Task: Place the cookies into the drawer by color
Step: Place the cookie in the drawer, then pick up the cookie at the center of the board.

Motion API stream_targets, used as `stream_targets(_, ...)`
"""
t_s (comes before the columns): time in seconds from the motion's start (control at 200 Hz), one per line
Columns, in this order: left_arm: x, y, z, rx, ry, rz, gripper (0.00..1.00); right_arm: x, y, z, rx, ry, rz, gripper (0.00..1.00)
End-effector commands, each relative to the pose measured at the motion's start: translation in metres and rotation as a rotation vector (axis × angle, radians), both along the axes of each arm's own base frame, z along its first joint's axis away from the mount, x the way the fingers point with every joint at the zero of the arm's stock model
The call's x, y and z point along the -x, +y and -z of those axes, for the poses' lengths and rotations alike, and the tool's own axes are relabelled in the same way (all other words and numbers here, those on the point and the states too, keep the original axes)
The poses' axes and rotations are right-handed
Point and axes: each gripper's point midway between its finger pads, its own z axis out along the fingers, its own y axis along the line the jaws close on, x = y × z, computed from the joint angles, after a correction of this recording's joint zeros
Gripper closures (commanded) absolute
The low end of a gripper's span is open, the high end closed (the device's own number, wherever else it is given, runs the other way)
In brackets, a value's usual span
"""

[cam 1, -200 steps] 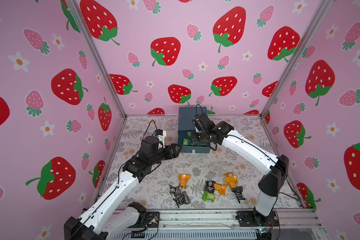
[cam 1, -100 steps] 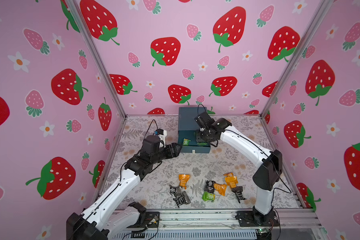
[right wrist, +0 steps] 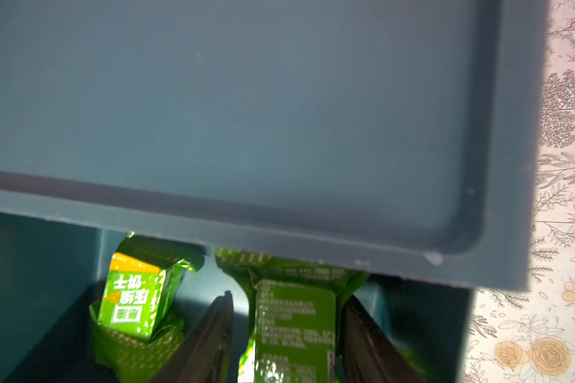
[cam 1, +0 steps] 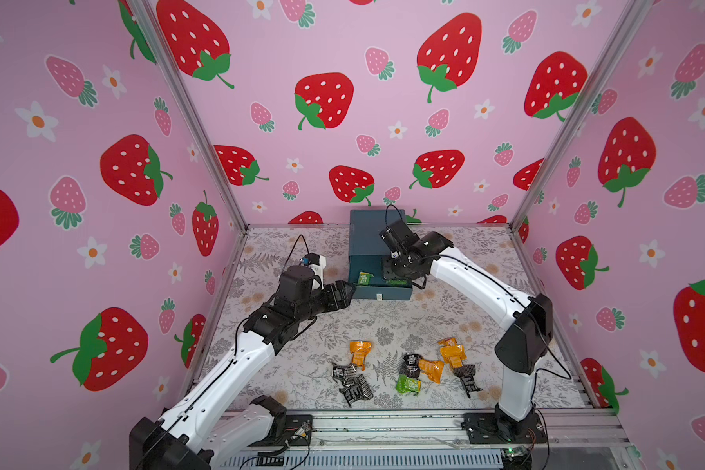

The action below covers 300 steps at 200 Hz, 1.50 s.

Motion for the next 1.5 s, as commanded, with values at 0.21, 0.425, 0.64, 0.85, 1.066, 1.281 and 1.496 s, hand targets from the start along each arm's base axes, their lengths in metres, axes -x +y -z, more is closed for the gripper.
stream_targets(0.21,0.033,0.014,-0.034,-0.174,-0.114,-0.078,0.21,0.039,-0.006,-0.064,-0.203,-0.092,-0.101,0.39)
stream_targets(0.425,0.080,-0.026,-0.015,-0.200,-0.103,0.097,0.27,0.081,-0.037,-0.064,-0.272,-0.092,-0.107,0.39)
stream_targets(0.64,0.127,-0.072,0.015,-0.211,-0.057,0.296,0.33,0.127,-0.067,-0.043,-0.365,-0.083,-0.104,0.38)
stream_targets(0.85,0.162,-0.120,0.077,-0.307,0.062,0.449,0.33,0.164,-0.111,0.017,-0.288,0.007,-0.024,0.38)
stream_targets(1.066,0.175,-0.159,0.126,-0.404,0.105,0.507,0.26,0.178,-0.133,0.065,-0.192,0.072,0.007,0.36)
stream_targets(1.281,0.181,-0.198,0.162,-0.469,0.153,0.571,0.20,0.173,-0.135,0.102,-0.188,0.136,0.012,0.35)
stream_targets(1.496,0.174,-0.209,0.179,-0.550,0.165,0.552,0.10,0.172,-0.142,0.113,-0.218,0.154,0.030,0.35)
